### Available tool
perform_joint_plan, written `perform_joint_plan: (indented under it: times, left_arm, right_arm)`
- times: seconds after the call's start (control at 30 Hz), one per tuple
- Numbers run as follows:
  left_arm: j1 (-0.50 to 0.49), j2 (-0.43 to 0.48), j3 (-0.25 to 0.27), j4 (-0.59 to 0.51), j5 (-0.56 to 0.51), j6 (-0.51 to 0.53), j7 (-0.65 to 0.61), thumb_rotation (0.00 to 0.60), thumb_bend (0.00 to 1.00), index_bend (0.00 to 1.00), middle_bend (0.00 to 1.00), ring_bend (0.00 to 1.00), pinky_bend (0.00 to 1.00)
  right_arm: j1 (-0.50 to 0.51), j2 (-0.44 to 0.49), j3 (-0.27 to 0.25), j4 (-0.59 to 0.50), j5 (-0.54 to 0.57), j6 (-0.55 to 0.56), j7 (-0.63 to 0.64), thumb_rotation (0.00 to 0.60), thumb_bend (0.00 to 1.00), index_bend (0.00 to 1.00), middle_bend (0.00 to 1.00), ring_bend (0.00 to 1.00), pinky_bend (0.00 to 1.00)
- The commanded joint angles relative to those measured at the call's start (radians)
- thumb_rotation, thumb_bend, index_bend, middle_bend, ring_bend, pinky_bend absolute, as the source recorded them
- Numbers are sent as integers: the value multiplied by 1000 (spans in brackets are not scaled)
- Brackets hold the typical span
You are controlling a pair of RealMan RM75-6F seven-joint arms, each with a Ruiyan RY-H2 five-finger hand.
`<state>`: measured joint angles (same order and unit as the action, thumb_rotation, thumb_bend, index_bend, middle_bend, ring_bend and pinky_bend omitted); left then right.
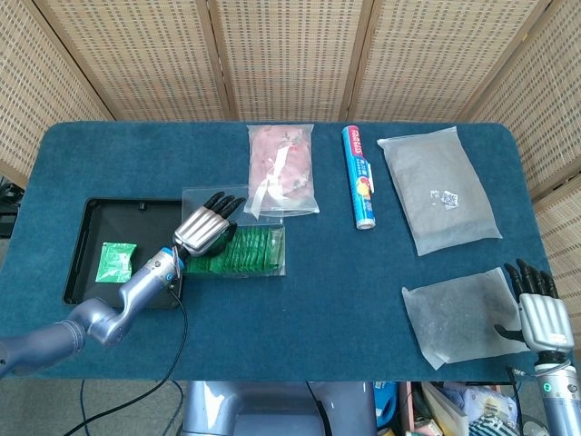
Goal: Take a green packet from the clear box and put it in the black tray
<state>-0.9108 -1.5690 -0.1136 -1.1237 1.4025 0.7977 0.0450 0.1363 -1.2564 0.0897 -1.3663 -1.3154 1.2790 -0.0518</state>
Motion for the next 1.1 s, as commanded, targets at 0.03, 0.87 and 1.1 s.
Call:
perform_joint_plan:
  times: [0.03, 0.87, 1.1]
  left_arm:
    - [0, -1, 0, 1, -1, 2, 2, 600, 476, 559, 0, 0, 0]
    - [1, 94, -42, -115, -17, 46, -23, 600, 479, 681, 0, 0, 0]
    - [14, 215, -77, -249, -36, 64, -60, 600, 479, 690, 0, 0, 0]
  right_arm:
    - [0, 0, 0, 0, 0, 0, 0, 600, 0, 0, 0, 0, 0]
    - [3, -3, -2, 4, 1, -9, 4, 600, 0, 0, 0, 0, 0]
    - [2, -3, -3, -1, 0, -6, -3, 600, 0, 0, 0, 0, 0]
